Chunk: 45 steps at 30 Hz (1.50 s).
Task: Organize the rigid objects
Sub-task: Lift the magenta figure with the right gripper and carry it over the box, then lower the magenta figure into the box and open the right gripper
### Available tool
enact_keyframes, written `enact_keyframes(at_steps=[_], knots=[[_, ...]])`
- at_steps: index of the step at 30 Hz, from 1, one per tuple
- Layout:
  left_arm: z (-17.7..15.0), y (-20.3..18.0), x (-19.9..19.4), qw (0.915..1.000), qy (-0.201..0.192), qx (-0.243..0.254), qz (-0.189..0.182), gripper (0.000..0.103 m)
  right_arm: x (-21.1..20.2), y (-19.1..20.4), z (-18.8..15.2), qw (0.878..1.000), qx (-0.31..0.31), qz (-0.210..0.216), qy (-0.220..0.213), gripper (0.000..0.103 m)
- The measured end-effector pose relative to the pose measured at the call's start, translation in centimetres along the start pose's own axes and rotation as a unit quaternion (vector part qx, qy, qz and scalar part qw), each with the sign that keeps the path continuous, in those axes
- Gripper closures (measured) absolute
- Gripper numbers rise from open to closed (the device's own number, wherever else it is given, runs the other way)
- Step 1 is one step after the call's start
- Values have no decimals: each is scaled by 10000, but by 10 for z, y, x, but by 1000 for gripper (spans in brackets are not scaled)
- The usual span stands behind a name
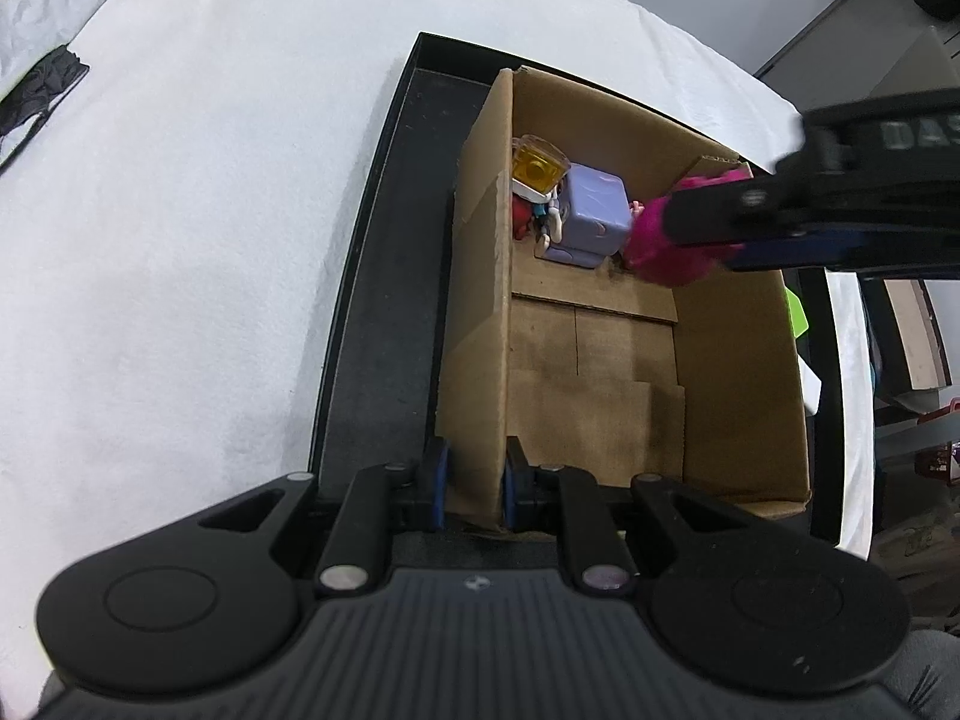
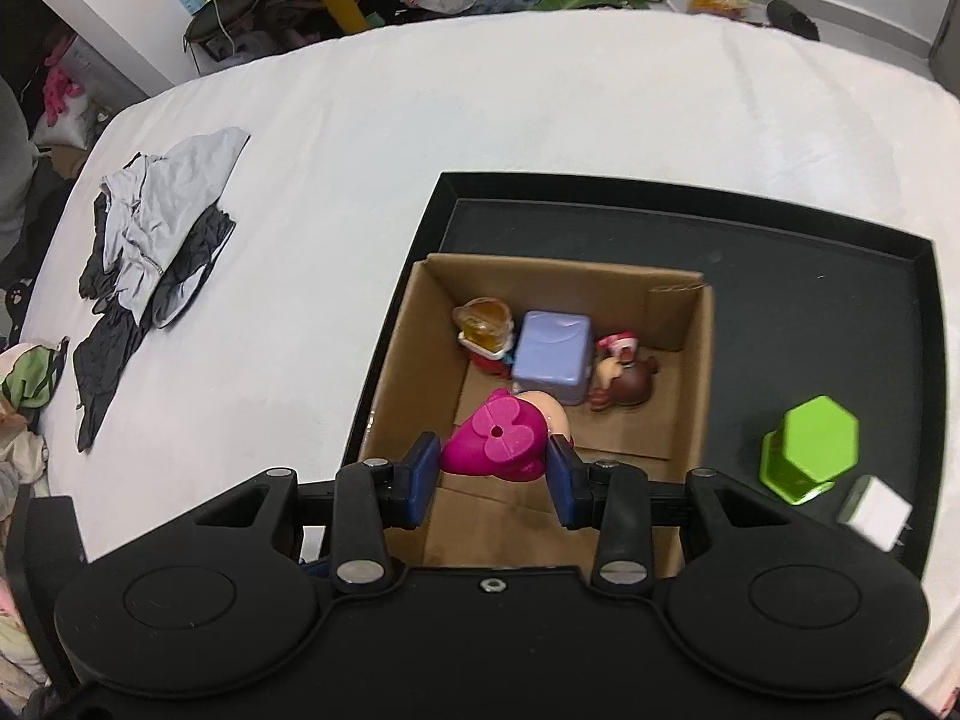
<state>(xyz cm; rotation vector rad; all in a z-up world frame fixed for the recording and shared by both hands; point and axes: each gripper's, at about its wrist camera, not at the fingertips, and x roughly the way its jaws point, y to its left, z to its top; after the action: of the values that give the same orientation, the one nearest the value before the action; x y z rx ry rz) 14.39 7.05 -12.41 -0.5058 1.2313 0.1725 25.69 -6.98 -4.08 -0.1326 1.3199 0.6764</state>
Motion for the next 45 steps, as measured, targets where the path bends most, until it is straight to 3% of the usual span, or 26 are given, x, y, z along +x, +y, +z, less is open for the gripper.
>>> enact_keyframes(at_steps=[18,24,45], knots=[[0,7,0,9995,127,-215,-169,85,56,-5,-7,9985,535,134,11,65],[1,6,-1,9996,128,-222,-138,85,67,-11,-12,9965,743,391,-8,63],[2,3,-2,9996,105,-254,29,86,18,-13,-13,9972,421,620,-23,55]])
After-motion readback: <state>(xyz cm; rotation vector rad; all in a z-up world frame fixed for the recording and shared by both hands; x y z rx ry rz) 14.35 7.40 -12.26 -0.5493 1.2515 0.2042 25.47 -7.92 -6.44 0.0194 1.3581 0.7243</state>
